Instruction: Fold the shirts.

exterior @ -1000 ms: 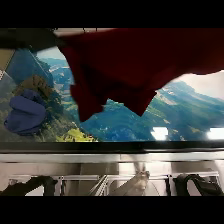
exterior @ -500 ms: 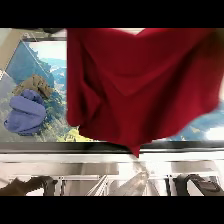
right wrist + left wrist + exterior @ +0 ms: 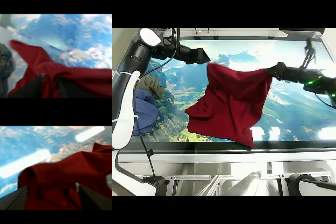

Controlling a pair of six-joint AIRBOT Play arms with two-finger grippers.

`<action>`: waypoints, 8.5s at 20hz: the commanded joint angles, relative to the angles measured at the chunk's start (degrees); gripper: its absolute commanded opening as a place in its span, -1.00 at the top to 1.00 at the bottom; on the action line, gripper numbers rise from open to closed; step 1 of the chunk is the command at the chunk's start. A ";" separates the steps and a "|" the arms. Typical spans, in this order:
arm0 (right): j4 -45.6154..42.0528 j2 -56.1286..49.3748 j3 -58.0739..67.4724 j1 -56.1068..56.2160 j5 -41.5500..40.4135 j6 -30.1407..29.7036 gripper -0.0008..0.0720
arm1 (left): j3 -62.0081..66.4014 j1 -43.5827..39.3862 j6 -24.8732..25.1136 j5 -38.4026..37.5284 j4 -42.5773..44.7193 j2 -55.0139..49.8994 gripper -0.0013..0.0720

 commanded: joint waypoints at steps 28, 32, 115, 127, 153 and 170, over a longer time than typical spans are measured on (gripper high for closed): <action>-18.99 -26.36 16.85 -4.15 10.99 8.41 0.37 | -58.29 6.71 -4.83 -2.03 -0.33 15.54 -0.92; -13.94 -26.36 16.85 -4.20 11.76 8.15 0.93 | -58.29 6.69 -4.83 -2.56 -0.61 15.54 0.47; 0.00 -15.56 5.22 -8.50 9.97 -1.33 -0.80 | -17.16 20.72 4.13 -10.08 -22.51 2.25 0.05; -8.31 -0.63 -5.22 -25.42 35.63 -0.94 0.05 | -20.74 26.71 -5.70 -21.27 10.56 1.01 0.06; -23.52 2.56 -16.52 -35.32 32.65 4.24 0.05 | -21.79 22.84 17.88 -21.42 -1.53 -7.52 0.89; -21.79 1.03 -27.19 -21.94 17.75 4.57 0.05 | -21.79 22.84 17.66 -22.18 -1.53 -7.50 0.89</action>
